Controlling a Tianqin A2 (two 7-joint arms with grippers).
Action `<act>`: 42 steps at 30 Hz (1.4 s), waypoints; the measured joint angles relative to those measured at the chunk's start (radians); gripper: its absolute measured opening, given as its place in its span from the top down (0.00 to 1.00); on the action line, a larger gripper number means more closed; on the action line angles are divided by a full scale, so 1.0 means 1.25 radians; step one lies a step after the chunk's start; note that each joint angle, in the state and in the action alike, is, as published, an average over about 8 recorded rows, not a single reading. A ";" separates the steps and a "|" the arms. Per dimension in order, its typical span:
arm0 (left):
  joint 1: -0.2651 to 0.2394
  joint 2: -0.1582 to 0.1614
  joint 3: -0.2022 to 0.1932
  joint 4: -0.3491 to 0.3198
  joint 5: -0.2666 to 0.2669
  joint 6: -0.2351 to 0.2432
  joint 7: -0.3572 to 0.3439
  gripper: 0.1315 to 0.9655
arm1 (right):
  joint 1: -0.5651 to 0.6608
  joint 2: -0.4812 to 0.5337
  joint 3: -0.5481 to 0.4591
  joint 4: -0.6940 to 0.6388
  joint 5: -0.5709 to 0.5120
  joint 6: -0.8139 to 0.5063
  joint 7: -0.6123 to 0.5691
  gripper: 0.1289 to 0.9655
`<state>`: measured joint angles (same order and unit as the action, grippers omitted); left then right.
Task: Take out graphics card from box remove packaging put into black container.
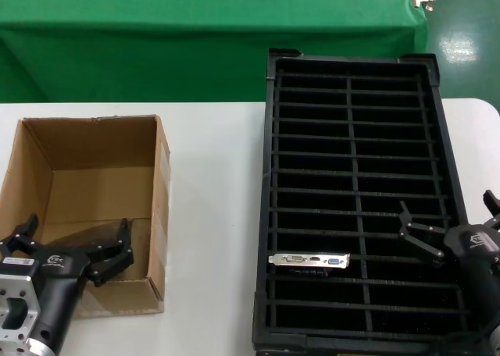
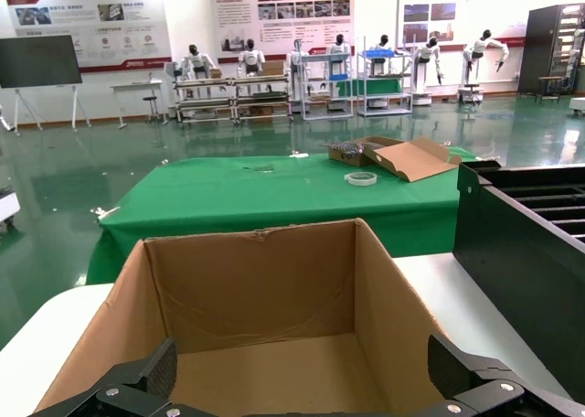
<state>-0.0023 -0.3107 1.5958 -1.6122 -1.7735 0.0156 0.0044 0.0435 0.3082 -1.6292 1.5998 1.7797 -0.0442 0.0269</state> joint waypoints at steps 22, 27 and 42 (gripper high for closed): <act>0.000 0.000 0.000 0.000 0.000 0.000 0.000 0.00 | 0.000 0.000 0.000 0.000 0.000 0.000 0.000 0.00; 0.000 0.000 0.000 0.000 0.000 0.000 0.000 0.00 | 0.000 0.000 0.000 0.000 0.000 0.000 0.000 0.00; 0.000 0.000 0.000 0.000 0.000 0.000 0.000 0.00 | 0.000 0.000 0.000 0.000 0.000 0.000 0.000 0.00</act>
<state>-0.0023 -0.3107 1.5958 -1.6122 -1.7735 0.0156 0.0044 0.0435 0.3082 -1.6292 1.5998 1.7797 -0.0442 0.0269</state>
